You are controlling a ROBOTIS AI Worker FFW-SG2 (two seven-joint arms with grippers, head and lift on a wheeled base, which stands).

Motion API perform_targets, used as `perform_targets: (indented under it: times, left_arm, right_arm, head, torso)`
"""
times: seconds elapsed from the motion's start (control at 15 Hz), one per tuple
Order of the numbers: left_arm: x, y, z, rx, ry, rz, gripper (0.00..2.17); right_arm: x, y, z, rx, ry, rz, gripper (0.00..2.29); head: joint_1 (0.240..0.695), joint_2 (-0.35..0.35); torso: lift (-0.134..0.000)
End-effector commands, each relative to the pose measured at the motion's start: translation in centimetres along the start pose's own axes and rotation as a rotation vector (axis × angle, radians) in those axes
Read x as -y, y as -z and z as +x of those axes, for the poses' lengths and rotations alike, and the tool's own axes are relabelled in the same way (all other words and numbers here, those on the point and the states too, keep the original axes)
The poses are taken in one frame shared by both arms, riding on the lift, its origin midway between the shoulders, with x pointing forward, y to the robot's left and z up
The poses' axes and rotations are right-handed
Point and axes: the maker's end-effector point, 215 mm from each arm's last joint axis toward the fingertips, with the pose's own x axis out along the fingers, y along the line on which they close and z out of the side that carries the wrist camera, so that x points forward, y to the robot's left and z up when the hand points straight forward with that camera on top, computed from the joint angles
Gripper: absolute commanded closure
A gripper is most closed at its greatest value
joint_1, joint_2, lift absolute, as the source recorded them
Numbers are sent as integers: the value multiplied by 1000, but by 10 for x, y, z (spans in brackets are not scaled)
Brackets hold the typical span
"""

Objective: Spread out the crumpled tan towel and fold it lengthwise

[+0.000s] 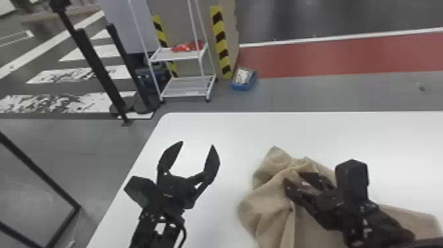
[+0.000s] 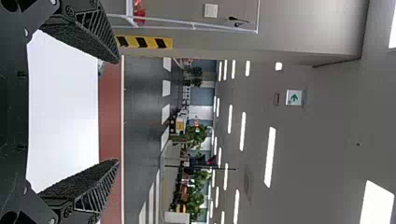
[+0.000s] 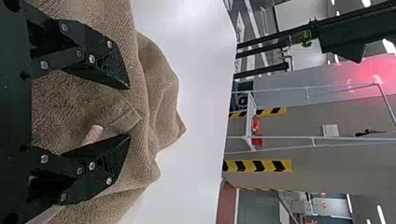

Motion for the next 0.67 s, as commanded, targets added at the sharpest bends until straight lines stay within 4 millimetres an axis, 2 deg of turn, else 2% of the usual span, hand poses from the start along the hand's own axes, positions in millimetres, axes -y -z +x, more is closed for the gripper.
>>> perform_targets:
  times: [0.0, 0.27, 0.4, 0.47, 0.6]
  left_arm:
    - [2, 0, 1, 1, 4, 1, 140]
    - [3, -1, 1, 4, 7, -1, 140]
    - [4, -1, 0, 4, 8, 0, 140]
    - [4, 0, 0, 1, 8, 0, 140]
    - [4, 3, -3, -5, 7, 1, 140]
  right_arm:
    - [-9, 1, -2, -4, -10, 1, 805]
    - [-16, -4, -9, 10, -10, -1, 886]
    - [-17, -7, -13, 20, -7, 3, 1170]
    - [-19, -12, -17, 32, -7, 5, 1278]
    - [-14, -44, -34, 112, 12, 7, 1328]
  head:
    - [695, 291]
    - [695, 301]
    - [695, 301]
    - [695, 301]
    - [695, 301]
  torso:
    - [-124]
    - [-124]
    - [-124]
    - [-124]
    - [-124]
